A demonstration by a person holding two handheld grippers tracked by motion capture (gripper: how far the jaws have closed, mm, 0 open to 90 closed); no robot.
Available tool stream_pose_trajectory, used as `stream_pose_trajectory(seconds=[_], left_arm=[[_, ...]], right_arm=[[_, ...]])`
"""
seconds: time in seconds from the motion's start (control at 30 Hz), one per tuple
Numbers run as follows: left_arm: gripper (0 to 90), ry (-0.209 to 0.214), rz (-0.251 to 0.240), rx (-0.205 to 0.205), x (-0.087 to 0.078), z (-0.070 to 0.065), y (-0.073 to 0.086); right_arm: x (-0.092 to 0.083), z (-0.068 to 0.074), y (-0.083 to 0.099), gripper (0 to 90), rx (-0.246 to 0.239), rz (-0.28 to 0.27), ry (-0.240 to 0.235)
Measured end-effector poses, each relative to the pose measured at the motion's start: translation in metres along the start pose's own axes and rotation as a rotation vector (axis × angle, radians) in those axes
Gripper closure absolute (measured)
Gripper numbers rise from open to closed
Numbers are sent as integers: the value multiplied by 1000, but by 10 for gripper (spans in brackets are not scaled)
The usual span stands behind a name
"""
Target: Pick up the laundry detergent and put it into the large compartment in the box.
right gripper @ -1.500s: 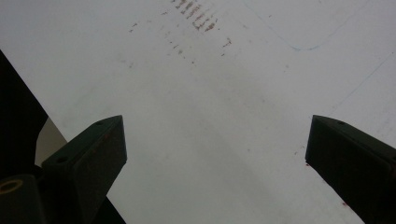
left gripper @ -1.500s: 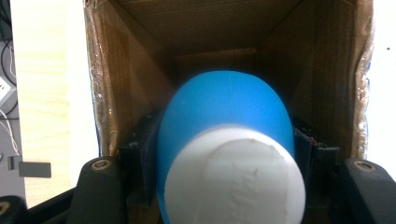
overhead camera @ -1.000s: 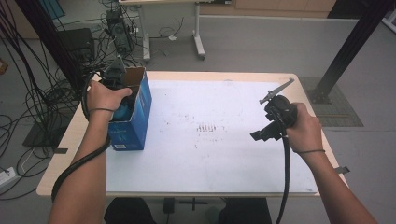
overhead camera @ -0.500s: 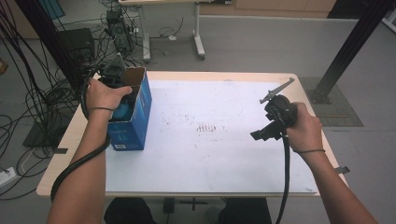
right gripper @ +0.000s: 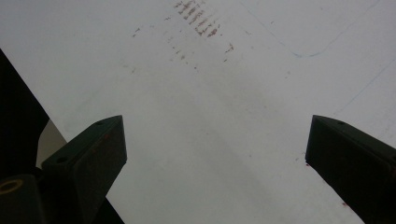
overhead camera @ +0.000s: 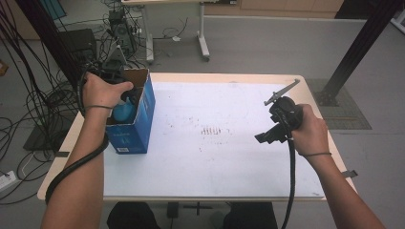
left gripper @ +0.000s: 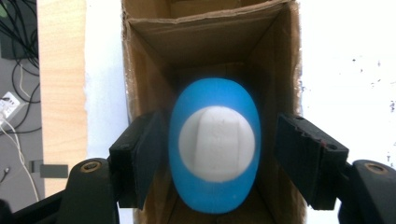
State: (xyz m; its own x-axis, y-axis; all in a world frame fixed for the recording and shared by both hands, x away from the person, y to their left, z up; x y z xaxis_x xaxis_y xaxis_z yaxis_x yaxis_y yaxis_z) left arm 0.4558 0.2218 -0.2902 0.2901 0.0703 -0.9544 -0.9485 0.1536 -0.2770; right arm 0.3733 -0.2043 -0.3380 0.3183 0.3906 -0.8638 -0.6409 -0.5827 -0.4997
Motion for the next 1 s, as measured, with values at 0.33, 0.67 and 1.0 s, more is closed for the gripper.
stream_pose_trajectory(seconds=[0.33,0.67,1.0], left_arm=[[262,4,-34,29,-27,-6,1],[149,44,-66,61,-45,-20,-1],[73,50,-94,94,-63,-33,-4]], right_arm=[[-2,2,-3,53,-11,-4,3],[-2,4,-4,54,-15,-7,0],[-2,2,-2,54,-8,-9,-1]])
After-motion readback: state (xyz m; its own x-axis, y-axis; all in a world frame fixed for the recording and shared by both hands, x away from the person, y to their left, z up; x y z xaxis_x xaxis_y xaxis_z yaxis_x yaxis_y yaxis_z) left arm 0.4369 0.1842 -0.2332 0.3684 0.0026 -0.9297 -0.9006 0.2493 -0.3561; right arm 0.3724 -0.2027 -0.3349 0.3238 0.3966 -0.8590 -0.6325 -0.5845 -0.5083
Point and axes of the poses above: each handheld gripper's, and its own axes: x roughly forward along the jaws, y roughly out of its underside, z roughly to its left, the point moved 7 cm from there along x, roughly forward along the jaws, and after that the axes turned 5 degrees about x, right-handed, at the moved point
